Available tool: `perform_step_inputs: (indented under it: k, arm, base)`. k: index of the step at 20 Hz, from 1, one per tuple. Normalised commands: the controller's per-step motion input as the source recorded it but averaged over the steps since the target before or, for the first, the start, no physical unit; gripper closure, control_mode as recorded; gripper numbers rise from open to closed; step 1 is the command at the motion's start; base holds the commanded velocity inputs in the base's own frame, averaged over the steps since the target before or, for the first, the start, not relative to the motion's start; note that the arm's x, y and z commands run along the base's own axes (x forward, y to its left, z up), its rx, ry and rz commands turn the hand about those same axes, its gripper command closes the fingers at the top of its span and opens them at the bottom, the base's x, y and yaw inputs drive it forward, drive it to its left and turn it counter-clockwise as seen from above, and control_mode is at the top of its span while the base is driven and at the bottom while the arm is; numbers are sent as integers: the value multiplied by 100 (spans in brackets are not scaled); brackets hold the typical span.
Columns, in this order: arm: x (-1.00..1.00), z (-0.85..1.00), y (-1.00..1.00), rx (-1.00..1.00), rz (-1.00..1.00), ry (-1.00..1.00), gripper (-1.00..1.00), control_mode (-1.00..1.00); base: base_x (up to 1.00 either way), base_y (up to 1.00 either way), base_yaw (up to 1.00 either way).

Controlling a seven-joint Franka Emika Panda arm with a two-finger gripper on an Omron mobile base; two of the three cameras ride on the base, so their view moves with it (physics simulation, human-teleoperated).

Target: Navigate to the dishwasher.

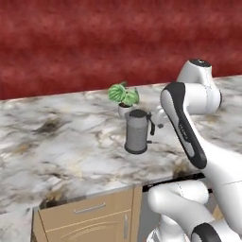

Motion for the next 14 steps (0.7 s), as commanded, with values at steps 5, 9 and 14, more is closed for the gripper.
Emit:
perform_step_inputs:
  k: [5,9,14]
  arm:
    - [0,0,0,0,0,0,-100,100]
    - [0,0,0,0,0,0,-100,100]
    - [-14,-4,-28,4,-8,0,-100,-100]
  base:
    - [29,-47,-6]
    - [0,-37,-1]
    - [-2,-33,-3]
